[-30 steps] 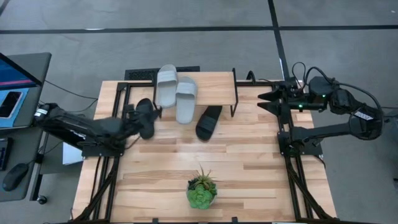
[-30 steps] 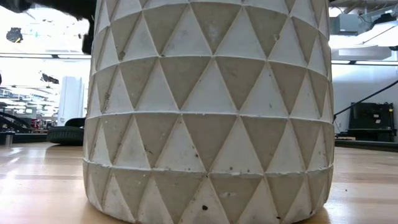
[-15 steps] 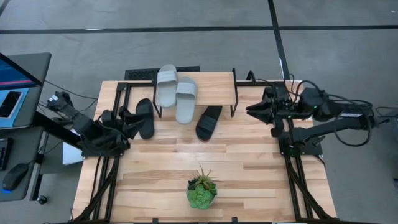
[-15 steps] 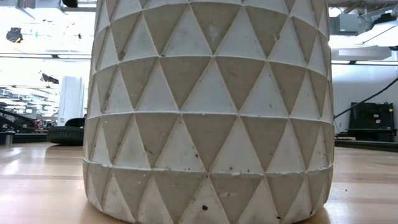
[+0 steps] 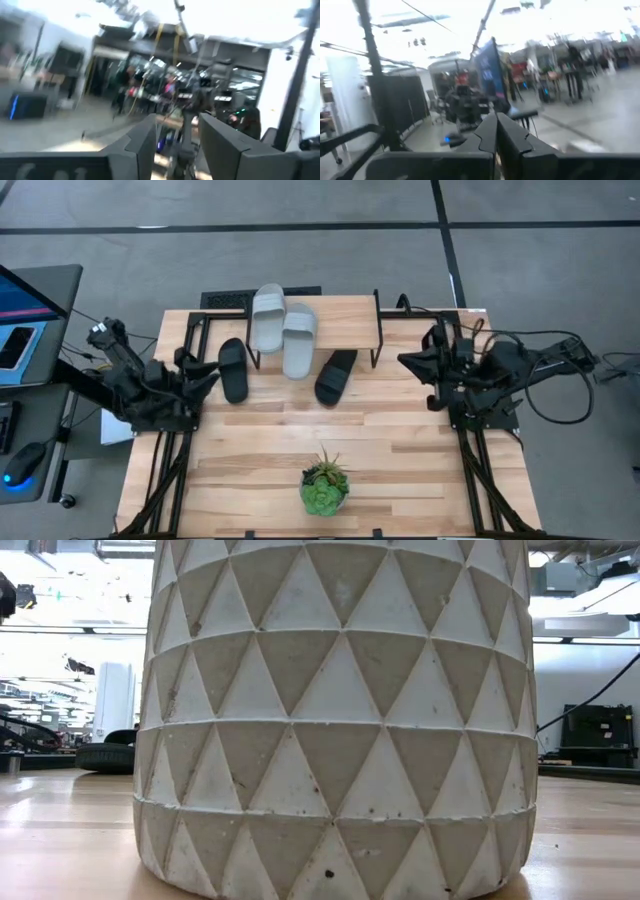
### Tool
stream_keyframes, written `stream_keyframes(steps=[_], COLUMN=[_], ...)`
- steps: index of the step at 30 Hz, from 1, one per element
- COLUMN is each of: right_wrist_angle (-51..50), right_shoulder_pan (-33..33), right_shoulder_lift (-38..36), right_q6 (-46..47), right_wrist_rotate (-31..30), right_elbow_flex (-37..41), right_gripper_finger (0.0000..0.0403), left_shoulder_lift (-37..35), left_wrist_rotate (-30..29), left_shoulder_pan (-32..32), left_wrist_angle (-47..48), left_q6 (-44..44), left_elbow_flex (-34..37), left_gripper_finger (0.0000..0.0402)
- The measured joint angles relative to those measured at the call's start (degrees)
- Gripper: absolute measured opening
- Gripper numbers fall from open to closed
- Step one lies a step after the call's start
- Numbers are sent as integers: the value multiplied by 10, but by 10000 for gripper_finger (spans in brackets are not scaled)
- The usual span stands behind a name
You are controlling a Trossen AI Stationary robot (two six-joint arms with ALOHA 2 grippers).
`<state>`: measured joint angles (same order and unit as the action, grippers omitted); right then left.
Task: Pick and place slides into the shelf
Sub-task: Put the gray slide on the shelf
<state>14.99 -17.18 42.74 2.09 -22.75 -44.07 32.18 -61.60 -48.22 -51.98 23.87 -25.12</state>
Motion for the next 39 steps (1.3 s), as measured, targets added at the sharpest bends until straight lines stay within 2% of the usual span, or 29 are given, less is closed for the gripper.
stream_keyframes(steps=[3, 7, 12, 16, 23, 26, 33, 35, 39], right_wrist_angle=[25, 24, 23, -54, -248, -357, -553, -593, -678], right_shoulder_pan=[-23, -25, 10, 59, 157, 201, 298, 314, 317], right_shoulder_lift=[0, 6, 14, 30, 118, 162, 298, 345, 443], right_q6=[-47, -56, -86, -118, -208, -241, -252, -258, -271], right_wrist_rotate=[2, 1, 1, 1, 8, 78, 297, 330, 337], right_elbow_flex=[2, 2, 2, -25, -145, -226, -430, -482, -576], right_gripper_finger=[2, 2, 6, 2, 3, 1, 1, 0, 0], left_shoulder_lift=[-3, -9, -8, -8, -9, -8, -8, -8, -8], left_wrist_rotate=[35, 88, 175, 186, 98, 54, -40, -68, -118], left_shoulder_pan=[-9, -8, -8, -8, -8, -8, -8, -8, -9], left_wrist_angle=[-33, -54, -56, -56, -56, -54, -57, -57, -57], left_q6=[104, 198, 305, 341, 343, 333, 333, 335, 343], left_elbow_flex=[0, -1, -33, -62, -79, -79, -79, -79, -79], left_gripper_finger=[115, 103, 104, 104, 103, 103, 103, 103, 103])
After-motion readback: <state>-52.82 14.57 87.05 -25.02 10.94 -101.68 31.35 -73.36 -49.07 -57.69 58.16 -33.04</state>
